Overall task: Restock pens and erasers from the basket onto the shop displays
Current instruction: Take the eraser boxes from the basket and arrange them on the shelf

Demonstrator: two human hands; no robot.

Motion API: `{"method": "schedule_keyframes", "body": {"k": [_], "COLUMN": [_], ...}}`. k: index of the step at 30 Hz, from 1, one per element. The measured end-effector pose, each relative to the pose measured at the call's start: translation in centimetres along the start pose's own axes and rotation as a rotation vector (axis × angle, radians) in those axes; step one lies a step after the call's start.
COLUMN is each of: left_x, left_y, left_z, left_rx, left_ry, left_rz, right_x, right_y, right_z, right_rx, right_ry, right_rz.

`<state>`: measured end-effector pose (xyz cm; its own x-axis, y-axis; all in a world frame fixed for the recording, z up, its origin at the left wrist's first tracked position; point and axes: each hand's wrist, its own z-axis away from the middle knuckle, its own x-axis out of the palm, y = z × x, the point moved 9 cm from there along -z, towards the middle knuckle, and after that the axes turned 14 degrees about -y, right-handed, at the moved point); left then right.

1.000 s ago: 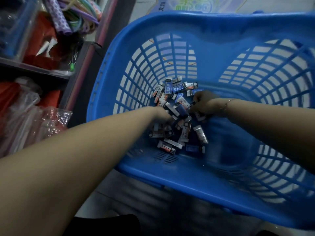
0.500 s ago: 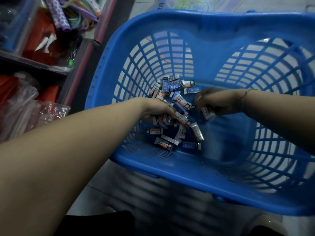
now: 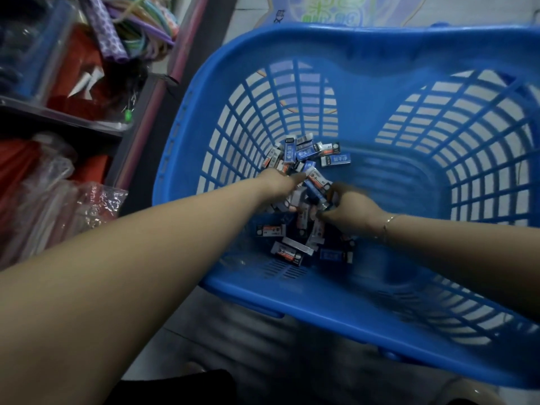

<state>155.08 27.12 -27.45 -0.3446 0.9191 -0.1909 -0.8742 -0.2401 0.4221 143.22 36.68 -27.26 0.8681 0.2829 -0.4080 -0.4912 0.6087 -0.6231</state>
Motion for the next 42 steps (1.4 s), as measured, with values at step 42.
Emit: {"method": "schedule_keyframes", "body": {"k": [42], "left_x": [2.7], "left_y": [4.2], "left_z": [4.0], "left_rx": [0.263], "left_ry": [-0.286], "left_rz": [0.604], "right_x": [-4.5], "right_y": [-2.9], "right_z": [0.2], "right_rx": [-0.074], "right_ry": [-0.336], "right_rz": [-1.289]}}
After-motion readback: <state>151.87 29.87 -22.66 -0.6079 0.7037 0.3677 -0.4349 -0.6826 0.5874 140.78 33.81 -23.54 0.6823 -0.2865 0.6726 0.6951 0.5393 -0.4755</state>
